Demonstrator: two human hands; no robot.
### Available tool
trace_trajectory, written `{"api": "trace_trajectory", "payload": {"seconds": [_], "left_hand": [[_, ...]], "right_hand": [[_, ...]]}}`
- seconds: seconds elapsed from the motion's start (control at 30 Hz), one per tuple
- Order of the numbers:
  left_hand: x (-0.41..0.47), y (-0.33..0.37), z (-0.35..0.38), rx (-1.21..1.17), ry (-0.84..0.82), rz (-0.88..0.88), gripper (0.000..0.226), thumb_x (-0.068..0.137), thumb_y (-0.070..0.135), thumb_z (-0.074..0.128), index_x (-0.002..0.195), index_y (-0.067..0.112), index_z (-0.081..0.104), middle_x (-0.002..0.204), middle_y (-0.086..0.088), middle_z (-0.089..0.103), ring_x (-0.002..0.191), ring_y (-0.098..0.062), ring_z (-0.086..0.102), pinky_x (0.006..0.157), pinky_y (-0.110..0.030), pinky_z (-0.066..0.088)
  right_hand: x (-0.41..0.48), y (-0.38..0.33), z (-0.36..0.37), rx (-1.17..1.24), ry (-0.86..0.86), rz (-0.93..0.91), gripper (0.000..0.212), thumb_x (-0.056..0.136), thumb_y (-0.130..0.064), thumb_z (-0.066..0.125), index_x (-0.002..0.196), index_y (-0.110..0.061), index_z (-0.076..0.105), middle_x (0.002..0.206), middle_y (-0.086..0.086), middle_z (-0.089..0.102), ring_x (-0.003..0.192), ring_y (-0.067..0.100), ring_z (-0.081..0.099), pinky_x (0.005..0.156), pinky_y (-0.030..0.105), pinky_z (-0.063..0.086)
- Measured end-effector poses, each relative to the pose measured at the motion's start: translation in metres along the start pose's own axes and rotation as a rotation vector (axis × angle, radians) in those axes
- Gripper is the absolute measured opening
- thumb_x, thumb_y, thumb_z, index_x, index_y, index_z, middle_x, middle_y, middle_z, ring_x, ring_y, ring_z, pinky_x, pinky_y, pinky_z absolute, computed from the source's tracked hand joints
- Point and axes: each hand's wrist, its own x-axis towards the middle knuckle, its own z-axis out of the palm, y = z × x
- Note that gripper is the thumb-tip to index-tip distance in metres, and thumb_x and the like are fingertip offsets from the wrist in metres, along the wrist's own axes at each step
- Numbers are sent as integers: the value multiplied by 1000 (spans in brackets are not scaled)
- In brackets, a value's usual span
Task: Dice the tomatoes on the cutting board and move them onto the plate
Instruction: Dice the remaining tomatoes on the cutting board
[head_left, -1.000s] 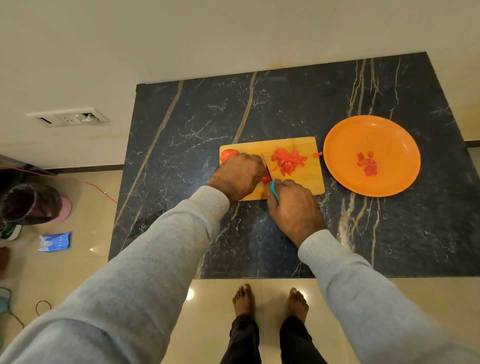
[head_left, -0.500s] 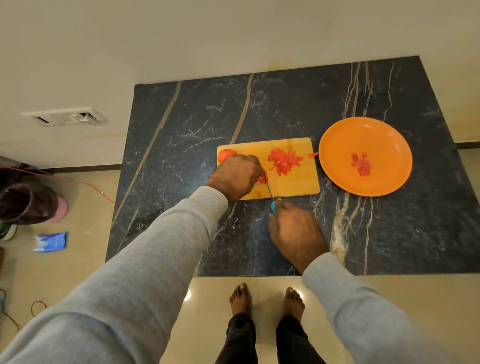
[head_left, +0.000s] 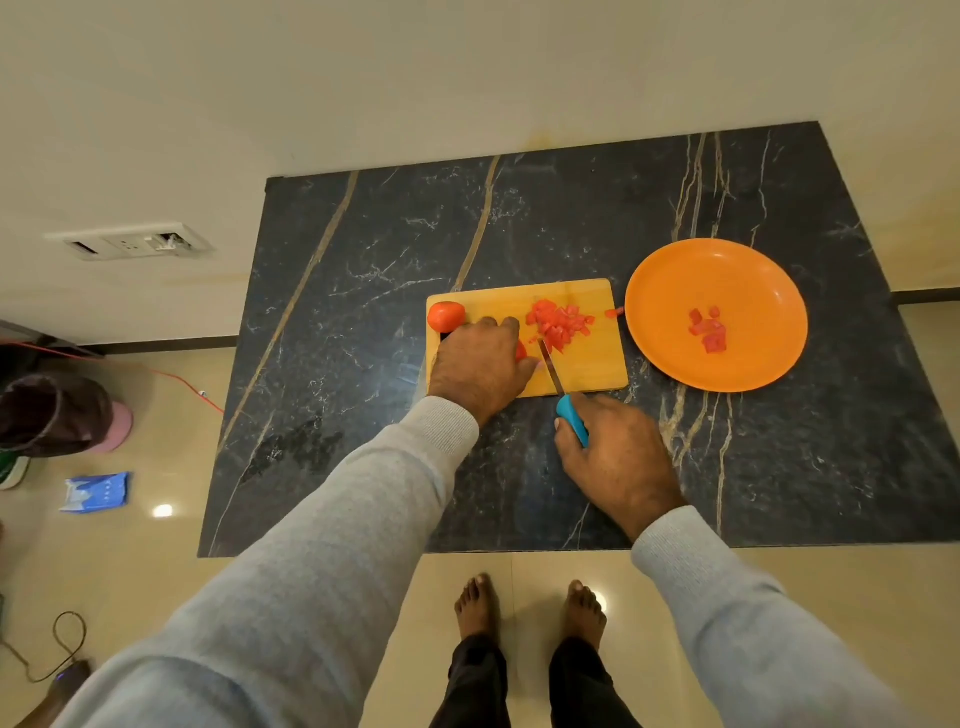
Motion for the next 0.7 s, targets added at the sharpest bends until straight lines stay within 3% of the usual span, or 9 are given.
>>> {"api": "trace_trajectory", "payload": {"seconds": [0.2,0.3,0.4,0.57,0.7], "left_hand": [[8,-10,4,-2,11,111,33,105,38,56,133,22,63,121,-5,70,106,-27,65,100,-45,57],[11,-20,4,-76,-36,215,38,102,18,62,140,23,60,131,-2,69,117,-28,65,108,-46,53],[14,-27,3,-108,-4,248,43,101,25,65,143,24,60,145,-1,62,129,-26,60,113,-46,48],[19,-30,12,-64,24,217,35,101,38,67,133,27,72,131,4,71,120,-20,66,111,-42,50],[21,-36,12,-108,4,252,34,101,38,66,132,25,73,132,3,71,120,-20,66,109,-42,53]], "right_hand": [[2,7,1,1,-11,-32,36,99,-38,55,121,-12,66,99,4,68,87,19,62,77,33,56],[7,7,1,-8,-23,-41,36,99,-39,54,121,-13,66,98,4,68,86,19,61,75,33,55],[12,4,4,-17,-31,-28,37,99,-40,53,122,-13,65,96,4,67,86,21,61,73,35,55],[15,-2,11,-24,-25,-29,38,99,-40,54,122,-12,65,97,6,68,85,22,62,72,35,55],[14,-10,13,-9,7,-31,38,100,-40,54,124,-13,64,94,5,67,83,20,61,69,32,52]]}}
